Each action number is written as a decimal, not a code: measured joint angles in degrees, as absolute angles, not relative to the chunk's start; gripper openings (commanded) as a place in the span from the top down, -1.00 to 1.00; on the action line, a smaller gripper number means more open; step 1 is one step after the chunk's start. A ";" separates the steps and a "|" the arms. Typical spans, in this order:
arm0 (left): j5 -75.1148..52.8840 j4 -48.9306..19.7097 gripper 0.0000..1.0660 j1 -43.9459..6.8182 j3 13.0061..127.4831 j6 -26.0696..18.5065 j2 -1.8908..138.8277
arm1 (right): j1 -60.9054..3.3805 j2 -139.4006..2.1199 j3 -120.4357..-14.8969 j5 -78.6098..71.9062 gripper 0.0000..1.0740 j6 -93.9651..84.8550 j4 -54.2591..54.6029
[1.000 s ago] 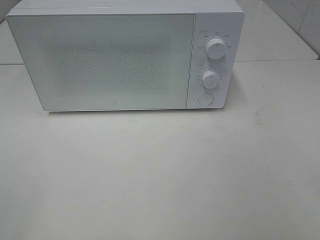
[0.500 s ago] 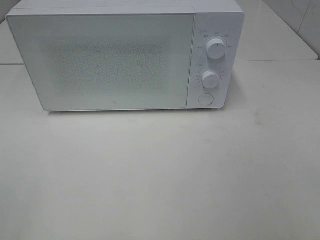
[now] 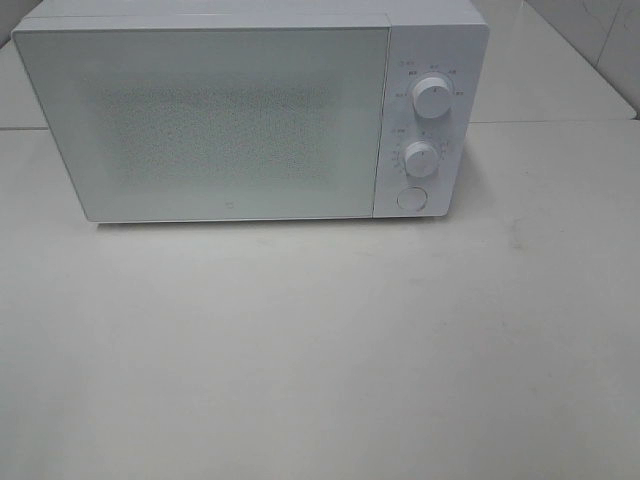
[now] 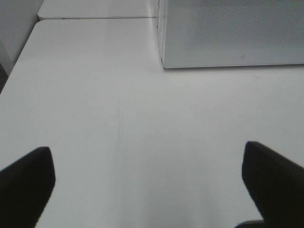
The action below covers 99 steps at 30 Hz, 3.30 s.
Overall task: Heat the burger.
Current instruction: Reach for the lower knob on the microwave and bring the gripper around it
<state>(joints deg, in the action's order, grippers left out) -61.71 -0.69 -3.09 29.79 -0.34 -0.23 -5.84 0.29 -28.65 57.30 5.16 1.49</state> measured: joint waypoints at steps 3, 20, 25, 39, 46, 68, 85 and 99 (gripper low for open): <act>-61.71 -0.69 -0.89 -3.09 29.79 -0.34 -0.23 | -5.84 0.29 -28.65 57.30 -0.40 5.16 1.49; -61.71 -0.69 -0.89 -3.09 29.79 -0.34 -0.23 | -5.84 -7.10 -29.68 48.70 -0.40 5.21 1.55; -61.71 -0.69 -0.89 -3.09 29.79 -0.34 -0.23 | -5.84 -12.38 -27.90 41.37 -0.40 5.21 1.55; -61.71 -0.69 -0.89 -3.09 29.79 -0.34 -0.23 | -5.84 -25.84 -17.99 20.40 -0.40 5.21 1.83; -61.71 -0.69 -0.89 -3.09 29.79 -0.34 -0.23 | -5.84 -32.49 -15.99 11.92 -0.40 5.50 1.89; -61.71 -0.69 -0.89 -3.09 29.79 -0.34 -0.23 | -5.84 -61.54 -14.95 -23.38 -0.40 6.59 1.95; -61.71 -0.69 -0.89 -3.09 29.79 -0.34 -0.23 | -25.04 -84.74 -12.49 -55.18 -0.40 -11.63 27.79; -61.71 -0.69 -0.89 -3.09 29.79 -0.34 -0.23 | -45.66 -96.83 -12.38 -69.10 -0.40 -12.72 44.86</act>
